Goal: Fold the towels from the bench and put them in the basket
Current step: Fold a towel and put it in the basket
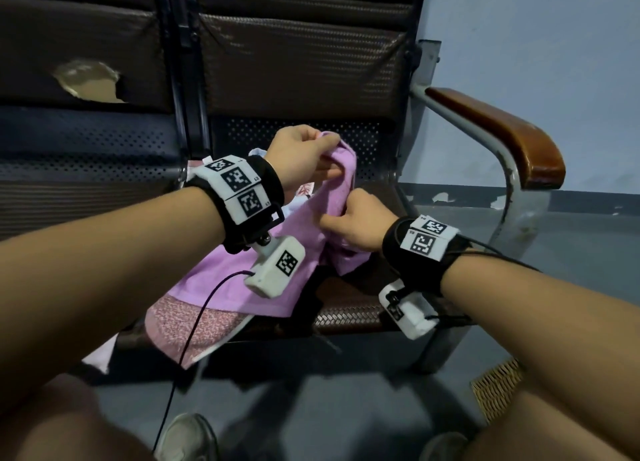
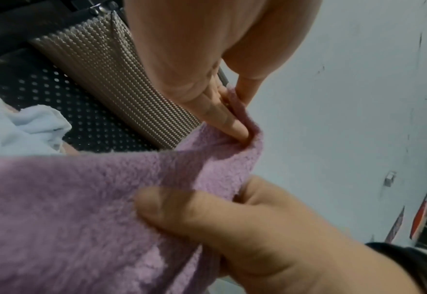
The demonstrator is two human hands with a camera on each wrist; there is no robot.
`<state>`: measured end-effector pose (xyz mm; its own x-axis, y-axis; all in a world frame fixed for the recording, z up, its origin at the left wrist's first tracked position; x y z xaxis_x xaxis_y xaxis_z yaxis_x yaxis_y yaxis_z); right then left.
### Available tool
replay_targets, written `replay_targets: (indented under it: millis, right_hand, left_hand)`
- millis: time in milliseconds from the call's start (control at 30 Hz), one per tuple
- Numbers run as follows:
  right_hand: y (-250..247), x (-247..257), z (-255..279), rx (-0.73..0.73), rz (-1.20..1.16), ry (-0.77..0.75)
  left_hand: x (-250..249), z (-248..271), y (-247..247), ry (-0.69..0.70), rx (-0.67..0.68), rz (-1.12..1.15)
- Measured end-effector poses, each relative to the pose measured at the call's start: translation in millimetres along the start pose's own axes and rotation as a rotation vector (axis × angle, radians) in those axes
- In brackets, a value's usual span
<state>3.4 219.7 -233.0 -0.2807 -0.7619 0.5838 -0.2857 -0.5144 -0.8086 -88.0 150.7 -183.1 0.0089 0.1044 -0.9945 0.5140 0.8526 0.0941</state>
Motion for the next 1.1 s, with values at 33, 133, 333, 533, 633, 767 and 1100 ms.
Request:
replay_targets:
  millis: [33,133,333,533,633,767,1100]
  right_hand:
    - [4,-2,-1,0.020,-0.022,0.004]
    - [16,-9,2,0.117,-0.163,0.025]
    - [-1,-26,-6,0.089,0.106,0.003]
    - [19,-49,6,0.287,0.281,0.020]
    - [-22,-51,-7,0.022,0.214,0.034]
    - [-82,-57,-14,-0.335,0.267,0.036]
    - [-63,-63,-15,-0.039,0.577,0.109]
  left_hand:
    - [-3,-1,-2,0.021,-0.017,-0.001]
    - [-5,-6,-19,0.060,-0.096,-0.057]
    - [-5,-13,-65,0.094,-0.292,-0.157]
    - [-8,-20,-89,0.141,-0.416,-0.188]
    - [-2,-29,-112,0.117,-0.503,-0.221]
    - [1,-29,-123,0.119,-0.519,-0.254]
    - [-9,-34,-112,0.152,-0.428,-0.232]
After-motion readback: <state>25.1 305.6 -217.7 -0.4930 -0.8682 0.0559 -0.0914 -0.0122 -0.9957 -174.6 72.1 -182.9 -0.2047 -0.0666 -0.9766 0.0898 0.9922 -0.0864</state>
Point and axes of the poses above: each hand's wrist, its own z-axis away from the middle knuckle, its own y-axis out of the palm, x = y × z, the point moved 10 cm from there along -z, towards the middle knuckle, and after that the axes turned 6 degrees about -x, right-handed, at the moved point
